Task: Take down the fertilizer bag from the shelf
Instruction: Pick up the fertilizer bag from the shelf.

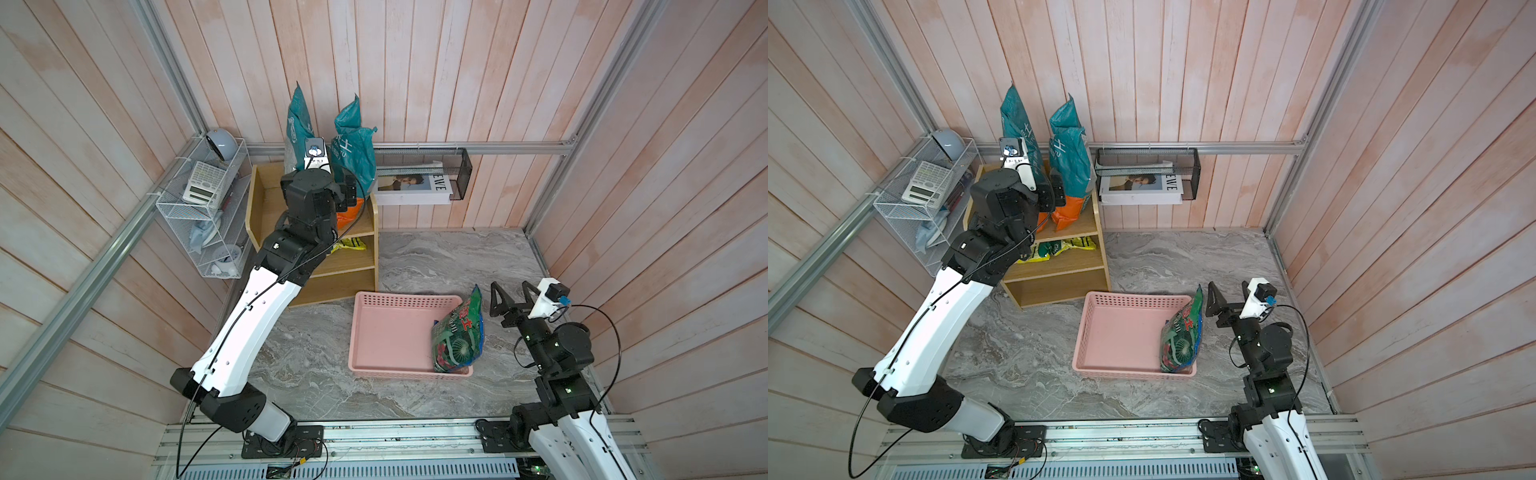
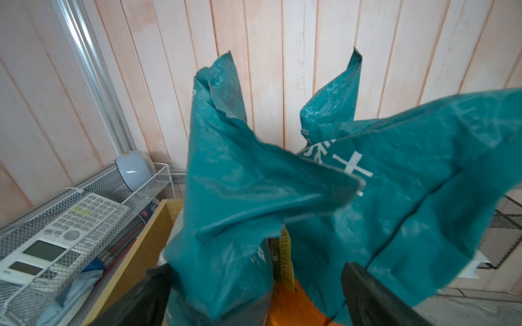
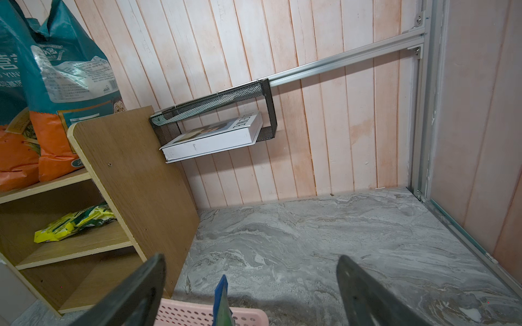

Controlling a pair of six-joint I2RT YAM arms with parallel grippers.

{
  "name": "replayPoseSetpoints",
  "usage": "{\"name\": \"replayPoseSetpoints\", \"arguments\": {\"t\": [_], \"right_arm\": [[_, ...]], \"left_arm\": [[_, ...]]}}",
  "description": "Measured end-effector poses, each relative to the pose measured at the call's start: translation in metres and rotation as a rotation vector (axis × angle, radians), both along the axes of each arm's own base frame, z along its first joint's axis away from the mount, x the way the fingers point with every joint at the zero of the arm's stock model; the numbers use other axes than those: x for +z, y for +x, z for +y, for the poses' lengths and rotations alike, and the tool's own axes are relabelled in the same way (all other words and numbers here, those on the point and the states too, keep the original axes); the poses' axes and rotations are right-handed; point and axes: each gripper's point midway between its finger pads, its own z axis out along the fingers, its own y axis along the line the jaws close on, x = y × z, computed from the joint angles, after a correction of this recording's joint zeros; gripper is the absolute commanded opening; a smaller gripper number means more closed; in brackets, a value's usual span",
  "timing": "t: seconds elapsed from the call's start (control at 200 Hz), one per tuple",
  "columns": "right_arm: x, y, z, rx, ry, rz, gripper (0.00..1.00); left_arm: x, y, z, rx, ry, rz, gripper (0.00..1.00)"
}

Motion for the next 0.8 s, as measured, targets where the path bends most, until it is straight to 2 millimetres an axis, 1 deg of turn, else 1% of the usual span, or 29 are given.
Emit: {"name": "replayPoseSetpoints", "arguments": {"t": [0.165,0.2,0.24,0.28,0.365,0.43,0.495,0.585,0.71,0.795], "right_arm": [[0.0,0.0,0.0,0.0,0.0,0.0,0.98],[0.0,0.0,0.0,0.0,0.0,0.0,0.98],[0.0,0.0,0.0,0.0,0.0,0.0,0.98],[0.0,0.0,0.0,0.0,0.0,0.0,0.98],[0.0,0.0,0.0,0.0,0.0,0.0,0.98],[0.0,0.0,0.0,0.001,0.0,0.0,0.98],[0.0,0.0,0.0,0.001,0.0,0.0,0.98],[0.0,0.0,0.0,0.002,0.0,0.0,0.98],[0.0,0.0,0.001,0.003,0.0,0.0,0.98],[-0.001,0.0,0.001,0.003,-0.001,0.002,0.98]], "left_arm": [[0.019,-0.002,0.016,0.108,0.04,-0.061,1.0],[0.022,-0.004,0.017,0.11,0.038,-0.074,0.95],[0.026,-0.006,0.018,0.109,0.036,-0.086,0.87],[0.029,-0.008,0.019,0.104,0.042,-0.091,0.75],[0.035,-0.011,0.019,0.089,0.032,-0.103,0.4],[0.04,-0.013,0.019,0.083,0.035,-0.102,0.23],[0.044,-0.015,0.021,0.079,0.029,-0.103,0.08],[0.046,-0.018,0.021,0.068,0.024,-0.091,0.0],[0.048,-0.021,0.02,0.051,0.006,-0.066,0.0],[0.053,-0.023,0.019,0.055,0.0,-0.046,0.0]]}}
